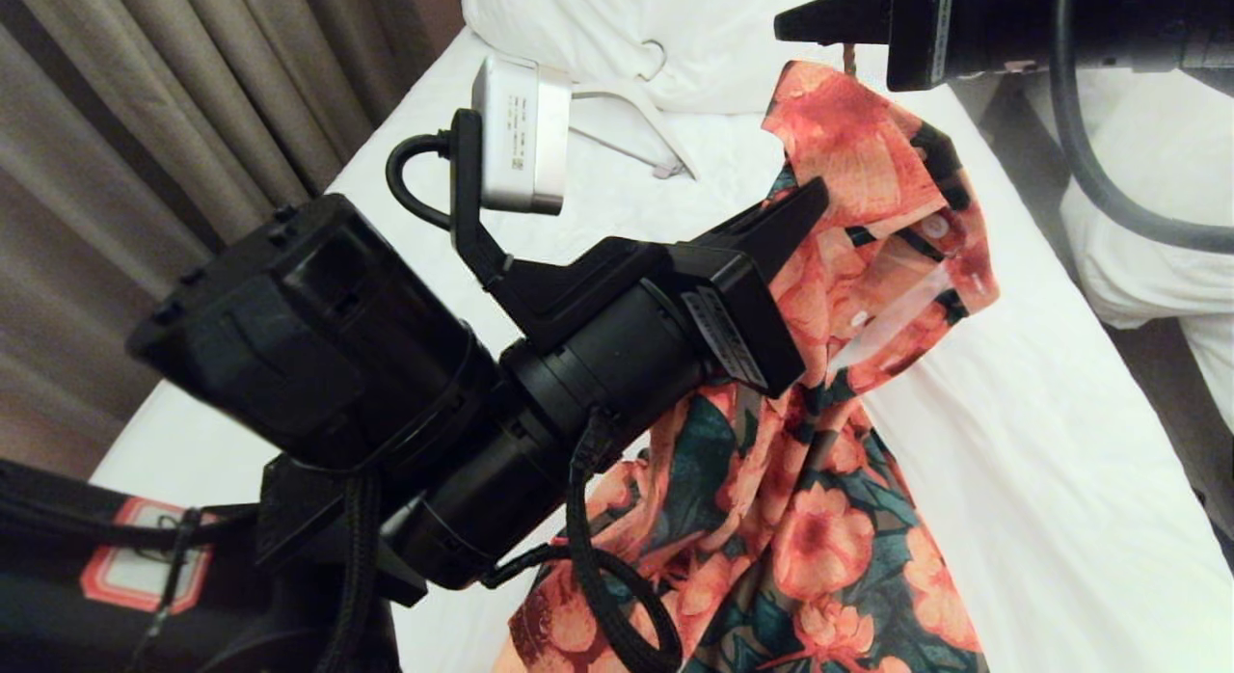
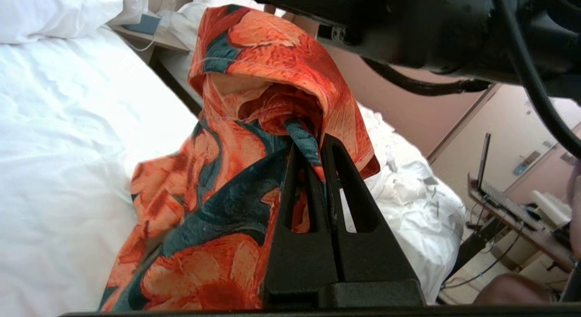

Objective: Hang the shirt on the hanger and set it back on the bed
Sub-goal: Take the clothes hanger out of the clothes

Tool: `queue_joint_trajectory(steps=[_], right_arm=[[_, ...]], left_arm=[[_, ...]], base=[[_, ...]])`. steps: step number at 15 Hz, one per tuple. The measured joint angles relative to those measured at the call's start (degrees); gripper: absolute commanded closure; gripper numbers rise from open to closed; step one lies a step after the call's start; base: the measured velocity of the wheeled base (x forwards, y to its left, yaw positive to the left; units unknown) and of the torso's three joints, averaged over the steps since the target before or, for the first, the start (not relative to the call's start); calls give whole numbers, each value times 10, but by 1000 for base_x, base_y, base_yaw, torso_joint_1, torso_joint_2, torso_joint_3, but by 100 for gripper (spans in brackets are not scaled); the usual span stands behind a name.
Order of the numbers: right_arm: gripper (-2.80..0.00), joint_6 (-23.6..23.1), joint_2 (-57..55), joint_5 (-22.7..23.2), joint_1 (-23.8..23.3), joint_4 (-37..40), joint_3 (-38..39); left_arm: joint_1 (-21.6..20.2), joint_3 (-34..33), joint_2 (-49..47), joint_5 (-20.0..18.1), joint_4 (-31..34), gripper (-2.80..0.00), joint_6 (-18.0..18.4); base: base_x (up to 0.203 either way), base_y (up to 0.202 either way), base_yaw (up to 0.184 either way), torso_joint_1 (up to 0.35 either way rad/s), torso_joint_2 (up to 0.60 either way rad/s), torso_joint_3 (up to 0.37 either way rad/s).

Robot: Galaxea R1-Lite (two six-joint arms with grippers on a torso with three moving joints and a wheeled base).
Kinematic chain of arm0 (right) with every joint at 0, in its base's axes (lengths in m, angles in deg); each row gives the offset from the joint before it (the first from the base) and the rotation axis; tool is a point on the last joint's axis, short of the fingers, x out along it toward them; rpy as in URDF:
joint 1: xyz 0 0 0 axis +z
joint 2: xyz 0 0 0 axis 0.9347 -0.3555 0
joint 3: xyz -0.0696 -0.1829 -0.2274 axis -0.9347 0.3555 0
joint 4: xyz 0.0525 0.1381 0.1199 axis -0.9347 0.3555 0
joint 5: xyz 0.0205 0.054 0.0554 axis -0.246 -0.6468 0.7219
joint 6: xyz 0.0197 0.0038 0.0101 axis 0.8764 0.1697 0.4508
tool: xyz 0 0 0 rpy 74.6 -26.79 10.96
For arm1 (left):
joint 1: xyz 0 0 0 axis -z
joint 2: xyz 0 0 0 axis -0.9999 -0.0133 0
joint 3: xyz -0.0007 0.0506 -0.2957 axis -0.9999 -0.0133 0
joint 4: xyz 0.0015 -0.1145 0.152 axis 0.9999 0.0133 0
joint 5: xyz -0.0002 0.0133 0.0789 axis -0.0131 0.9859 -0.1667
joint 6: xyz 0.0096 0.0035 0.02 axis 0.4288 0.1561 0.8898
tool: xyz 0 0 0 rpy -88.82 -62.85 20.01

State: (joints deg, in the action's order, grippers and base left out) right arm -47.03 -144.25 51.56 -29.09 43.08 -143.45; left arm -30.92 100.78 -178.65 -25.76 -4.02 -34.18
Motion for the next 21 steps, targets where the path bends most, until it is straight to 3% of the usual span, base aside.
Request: queue_joint_trajectory(steps=[4,8,13,14,21], right_arm=[[0,1,-5,-6,-16,-3,-7],[0,0,-8,-6,-36,-2,-23],[0,1,-7,-6,-43,-1,-25],[0,1,-7,-6,-43,0,-25],[0,12,-8,-6,-43,-1,-24]], left_arm=[[-30,-1,48,-10,91,0,11],[-70,-6,110,-68,193,0,14],[-80,1,142,-80,279,0,26],[-80,4,143,-78,279,-280,25],[-81,13,144,-75,308,-280,38]], base=[[0,0,0,0,0,0],[0,0,0,0,0,0],[0,0,0,0,0,0],[0,0,0,0,0,0],[0,0,0,0,0,0]])
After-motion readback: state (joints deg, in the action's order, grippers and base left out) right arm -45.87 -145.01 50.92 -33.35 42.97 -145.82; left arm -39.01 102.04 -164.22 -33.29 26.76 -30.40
